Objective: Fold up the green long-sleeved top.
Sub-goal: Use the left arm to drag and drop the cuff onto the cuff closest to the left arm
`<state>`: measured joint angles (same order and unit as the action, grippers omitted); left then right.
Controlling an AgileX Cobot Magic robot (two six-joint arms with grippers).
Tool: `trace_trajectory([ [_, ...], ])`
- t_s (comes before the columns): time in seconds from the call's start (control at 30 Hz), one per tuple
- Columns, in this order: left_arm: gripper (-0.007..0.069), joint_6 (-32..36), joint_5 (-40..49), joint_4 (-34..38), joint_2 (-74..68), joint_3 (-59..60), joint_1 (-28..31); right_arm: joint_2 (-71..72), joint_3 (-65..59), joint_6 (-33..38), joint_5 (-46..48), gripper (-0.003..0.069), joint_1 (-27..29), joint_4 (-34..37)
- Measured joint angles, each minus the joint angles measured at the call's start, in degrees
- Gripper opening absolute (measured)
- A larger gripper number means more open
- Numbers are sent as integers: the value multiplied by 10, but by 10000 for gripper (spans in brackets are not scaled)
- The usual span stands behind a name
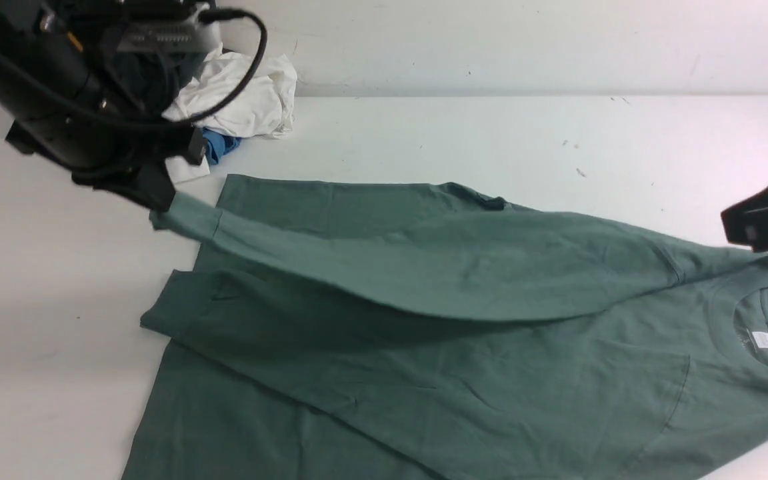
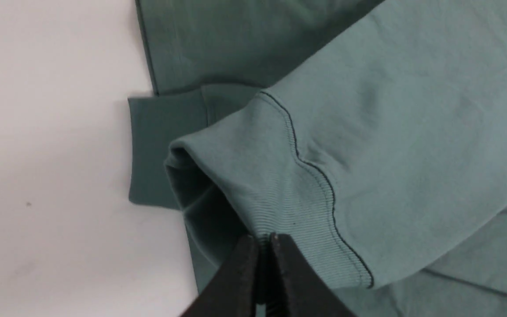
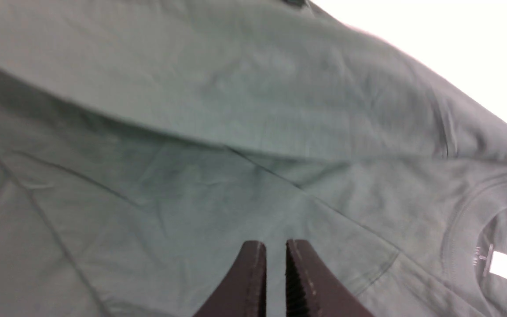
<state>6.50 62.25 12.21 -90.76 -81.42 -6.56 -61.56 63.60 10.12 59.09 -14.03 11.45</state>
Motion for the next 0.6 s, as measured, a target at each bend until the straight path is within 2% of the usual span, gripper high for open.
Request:
trace_trajectory([
  [0.2,2,1,-77,-1,56,159,0,16,0,19,39,63,0,33],
  [0.37,20,8,-122,-15,51,224,0,15,0,31,81,64,0,42],
  [0.47,85,23,-129,-36,47,240,0,15,0,38,115,64,0,43],
  [0.5,85,23,-129,-37,46,240,0,15,0,39,116,64,0,43],
  [0.53,158,28,-129,-47,44,242,0,15,0,39,125,64,0,43],
  [0.57,166,28,-129,-48,44,242,0,15,0,39,125,64,0,43],
  [0.6,229,29,-129,-49,44,242,0,15,0,39,126,64,0,43],
])
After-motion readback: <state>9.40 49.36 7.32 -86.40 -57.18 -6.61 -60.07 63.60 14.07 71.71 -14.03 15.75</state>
